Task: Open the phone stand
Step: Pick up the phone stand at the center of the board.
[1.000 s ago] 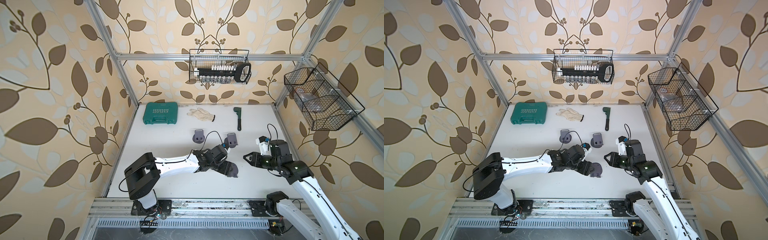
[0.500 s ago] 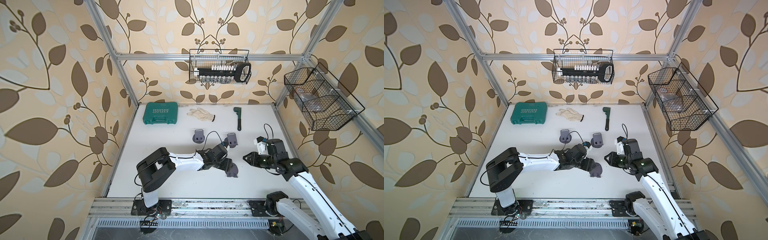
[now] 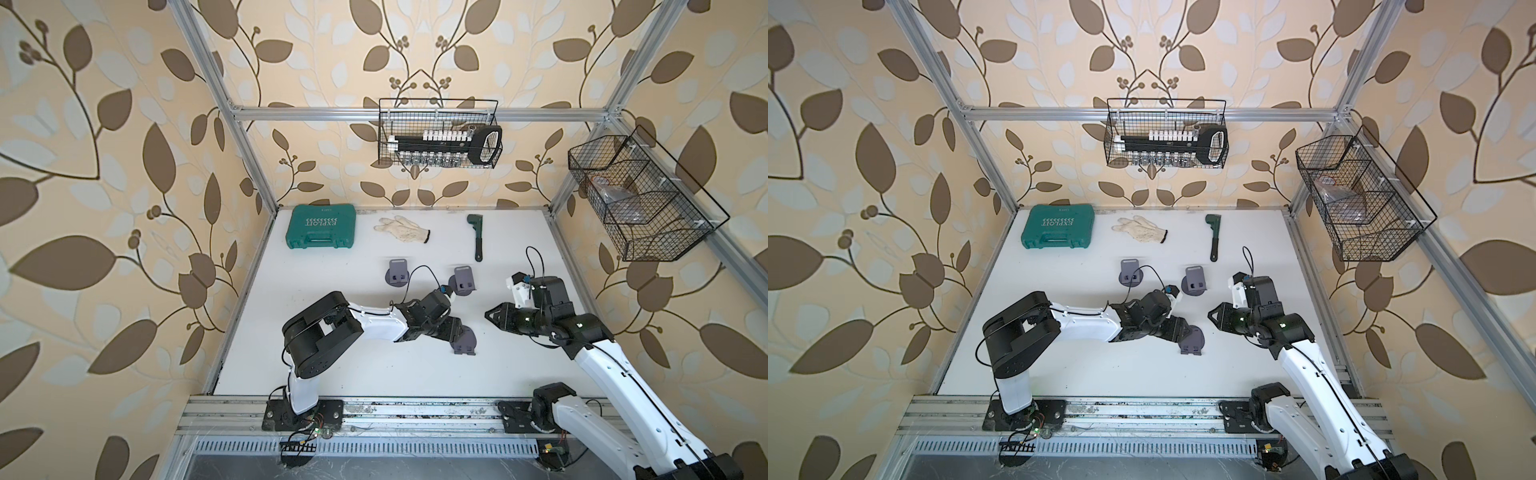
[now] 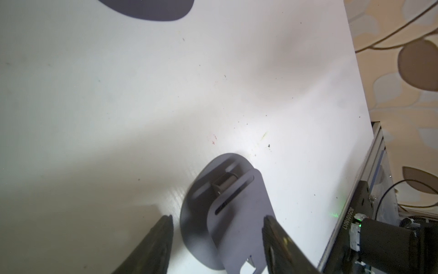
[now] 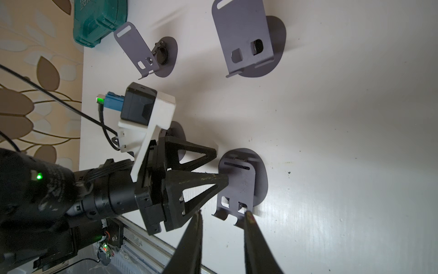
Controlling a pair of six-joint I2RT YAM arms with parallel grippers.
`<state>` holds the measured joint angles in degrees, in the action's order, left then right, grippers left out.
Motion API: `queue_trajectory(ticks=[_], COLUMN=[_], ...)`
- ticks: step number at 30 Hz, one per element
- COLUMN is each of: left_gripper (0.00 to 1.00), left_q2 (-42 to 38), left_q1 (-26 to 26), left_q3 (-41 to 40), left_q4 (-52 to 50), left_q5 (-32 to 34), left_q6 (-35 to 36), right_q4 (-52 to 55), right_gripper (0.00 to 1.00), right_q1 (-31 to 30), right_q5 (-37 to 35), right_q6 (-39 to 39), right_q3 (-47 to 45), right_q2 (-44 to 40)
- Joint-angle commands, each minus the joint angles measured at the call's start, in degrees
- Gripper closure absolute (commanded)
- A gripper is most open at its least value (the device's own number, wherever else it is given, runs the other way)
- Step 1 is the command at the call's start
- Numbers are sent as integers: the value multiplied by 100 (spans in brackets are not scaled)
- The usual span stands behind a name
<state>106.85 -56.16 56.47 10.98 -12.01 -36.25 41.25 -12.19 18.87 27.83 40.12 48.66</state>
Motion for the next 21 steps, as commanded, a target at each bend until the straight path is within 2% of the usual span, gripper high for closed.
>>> queue_trajectory(ticks=[1,21], left_gripper=[38,49], left_q2=[106,452], left_q1=[26,26], left_q3=[-39,67], left_q4=[347,689], left_q5=[-124,-478], left_q6=[-91,-224], right_q4=[-56,-73], right_gripper=[74,74], right_q1=[20,26], right_q5=[38,-11], right_q6=[-23,-25], right_q3=[31,-68], right_q2=[64,20])
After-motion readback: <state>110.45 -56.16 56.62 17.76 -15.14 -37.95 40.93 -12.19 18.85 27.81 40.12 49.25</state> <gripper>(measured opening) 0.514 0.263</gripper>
